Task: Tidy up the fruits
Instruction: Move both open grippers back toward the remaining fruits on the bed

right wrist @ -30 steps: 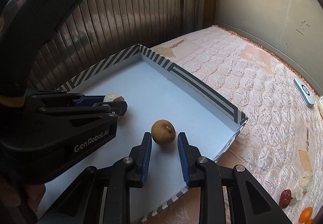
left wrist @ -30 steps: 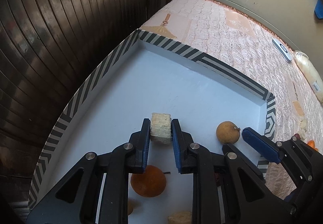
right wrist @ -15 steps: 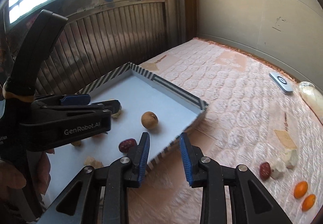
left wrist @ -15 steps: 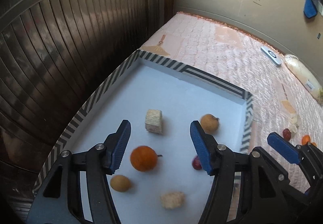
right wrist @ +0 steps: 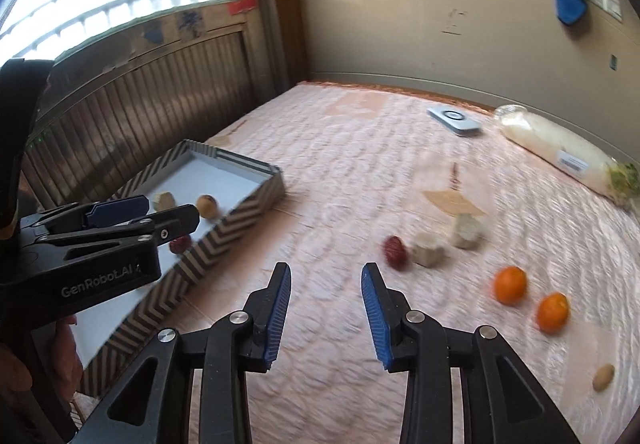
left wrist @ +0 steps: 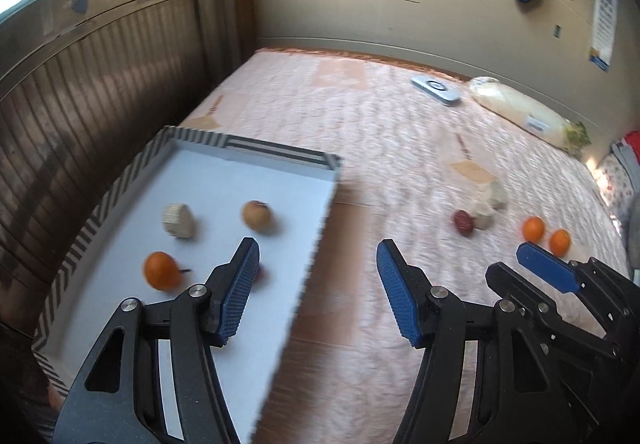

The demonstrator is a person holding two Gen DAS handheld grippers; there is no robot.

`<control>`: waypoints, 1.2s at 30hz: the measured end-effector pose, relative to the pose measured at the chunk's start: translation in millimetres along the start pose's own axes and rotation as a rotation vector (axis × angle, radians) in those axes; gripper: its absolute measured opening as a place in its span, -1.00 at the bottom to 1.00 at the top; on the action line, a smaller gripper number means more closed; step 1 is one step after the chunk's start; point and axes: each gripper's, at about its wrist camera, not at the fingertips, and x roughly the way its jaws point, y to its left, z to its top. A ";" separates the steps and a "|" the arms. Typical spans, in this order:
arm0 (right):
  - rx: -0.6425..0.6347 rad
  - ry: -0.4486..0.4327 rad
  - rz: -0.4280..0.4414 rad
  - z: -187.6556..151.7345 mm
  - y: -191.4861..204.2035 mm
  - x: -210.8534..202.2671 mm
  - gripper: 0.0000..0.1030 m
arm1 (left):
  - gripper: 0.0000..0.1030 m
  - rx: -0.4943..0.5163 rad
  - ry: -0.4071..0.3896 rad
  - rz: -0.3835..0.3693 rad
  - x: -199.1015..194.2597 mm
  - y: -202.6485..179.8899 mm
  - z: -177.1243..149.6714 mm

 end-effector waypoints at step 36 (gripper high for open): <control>0.222 -0.012 -0.179 -59.5 -132.2 -74.3 -0.19 | 0.20 0.154 0.114 -0.199 77.0 -115.5 9.0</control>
